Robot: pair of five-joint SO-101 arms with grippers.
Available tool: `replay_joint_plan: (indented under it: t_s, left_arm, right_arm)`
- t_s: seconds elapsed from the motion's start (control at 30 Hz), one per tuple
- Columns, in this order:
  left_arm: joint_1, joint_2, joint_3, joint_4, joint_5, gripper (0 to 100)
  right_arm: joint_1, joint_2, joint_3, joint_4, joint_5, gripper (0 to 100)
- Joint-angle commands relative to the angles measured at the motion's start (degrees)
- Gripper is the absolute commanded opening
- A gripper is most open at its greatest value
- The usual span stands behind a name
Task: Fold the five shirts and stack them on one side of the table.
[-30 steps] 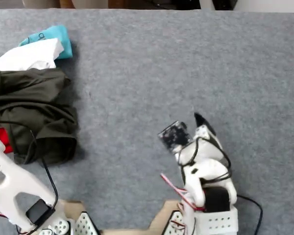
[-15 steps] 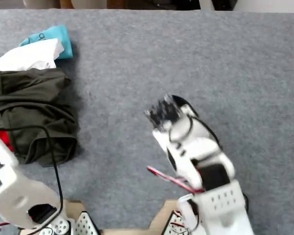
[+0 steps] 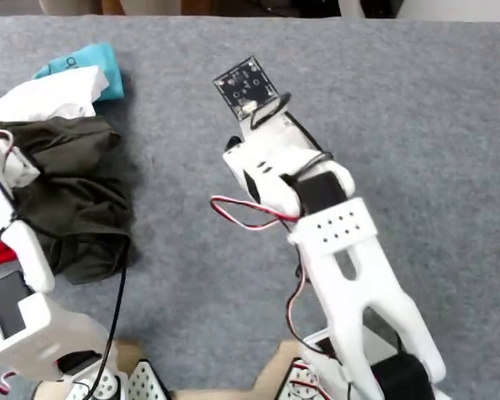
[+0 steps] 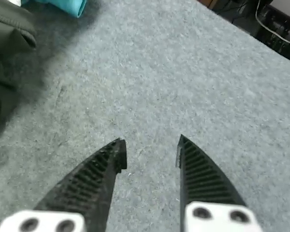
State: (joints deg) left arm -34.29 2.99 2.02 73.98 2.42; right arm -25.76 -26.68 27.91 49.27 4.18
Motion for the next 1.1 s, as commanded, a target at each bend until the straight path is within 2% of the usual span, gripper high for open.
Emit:
replay_joint_plan:
  t_s: [0.0,0.17,0.3,0.43,0.67,0.87,0.93,1.0,1.07]
  left_arm:
    - [4.5,-3.1,0.0,-2.9,-1.5,2]
    - [12.9,-3.4,0.0,-1.8,-2.0,2]
    - [22.1,-5.9,-3.2,7.4,-1.9,2]
    - [35.1,-10.8,-3.9,8.8,1.0,2]
    - [62.2,-12.1,-3.6,7.0,1.7,2]
    - [77.0,-6.8,-4.4,4.4,1.3,2]
    - [80.3,-5.4,-5.1,5.5,1.6,6]
    - [81.7,-4.4,-6.6,9.4,2.3,18]
    - [81.1,-4.2,-8.9,14.9,7.0,27]
  right_arm:
    - [-0.4,0.5,-3.5,-0.9,-0.1,18.9]
    - [3.8,-0.7,-3.5,-0.9,0.0,18.9]
    - [12.9,-3.6,-4.3,2.2,0.0,18.9]
    - [24.7,-6.1,-6.5,6.9,0.4,18.9]
    - [45.6,-7.6,-7.4,8.9,13.5,18.9]
    - [59.0,-7.3,-6.6,8.4,22.3,19.0]
    - [61.3,-7.3,-5.4,7.4,23.9,19.1]
    - [62.4,-7.3,-3.6,6.3,24.3,19.2]
    - [62.5,-7.4,-2.7,6.3,24.8,19.2]
